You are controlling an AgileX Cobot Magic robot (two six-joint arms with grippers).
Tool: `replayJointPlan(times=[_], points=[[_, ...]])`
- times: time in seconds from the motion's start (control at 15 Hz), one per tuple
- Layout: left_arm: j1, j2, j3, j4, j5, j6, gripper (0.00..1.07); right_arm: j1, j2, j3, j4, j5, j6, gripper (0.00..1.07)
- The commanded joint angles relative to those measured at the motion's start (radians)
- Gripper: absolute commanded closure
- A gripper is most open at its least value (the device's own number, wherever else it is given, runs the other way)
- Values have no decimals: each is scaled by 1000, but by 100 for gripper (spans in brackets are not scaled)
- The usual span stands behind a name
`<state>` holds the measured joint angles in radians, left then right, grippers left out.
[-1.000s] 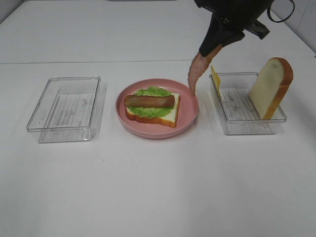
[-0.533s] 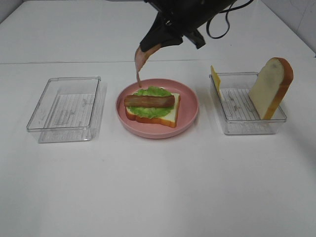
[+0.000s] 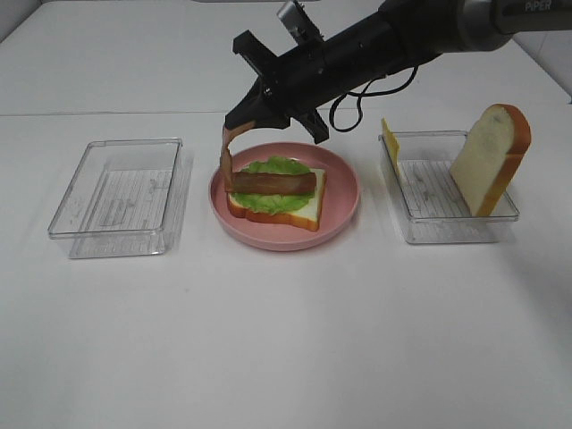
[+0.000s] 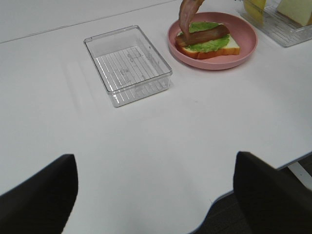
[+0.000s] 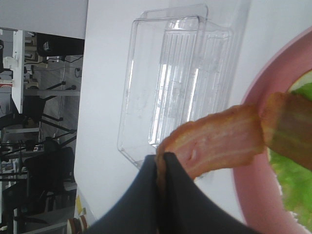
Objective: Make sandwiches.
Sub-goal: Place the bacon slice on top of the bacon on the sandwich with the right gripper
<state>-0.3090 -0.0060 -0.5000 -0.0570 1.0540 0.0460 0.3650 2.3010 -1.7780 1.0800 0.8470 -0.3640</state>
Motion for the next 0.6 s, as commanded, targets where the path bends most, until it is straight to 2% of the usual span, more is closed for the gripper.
replayJointPlan(times=[0.07,0.13,0.33,0.6], points=[[0,-8,2,-5,-10,-3,24,-4,-2,2,-66,-18,38,107],[0,-8,2,-5,-10,-3,24,-4,-2,2,-164,-38,99,107],[0,-8,2,-5,-10,-3,24,-4,-10,-1,-320,-58,169,107],[0,-8,2,-5,-10,-3,24,-4,-10,-1,-457,-60,231,107]])
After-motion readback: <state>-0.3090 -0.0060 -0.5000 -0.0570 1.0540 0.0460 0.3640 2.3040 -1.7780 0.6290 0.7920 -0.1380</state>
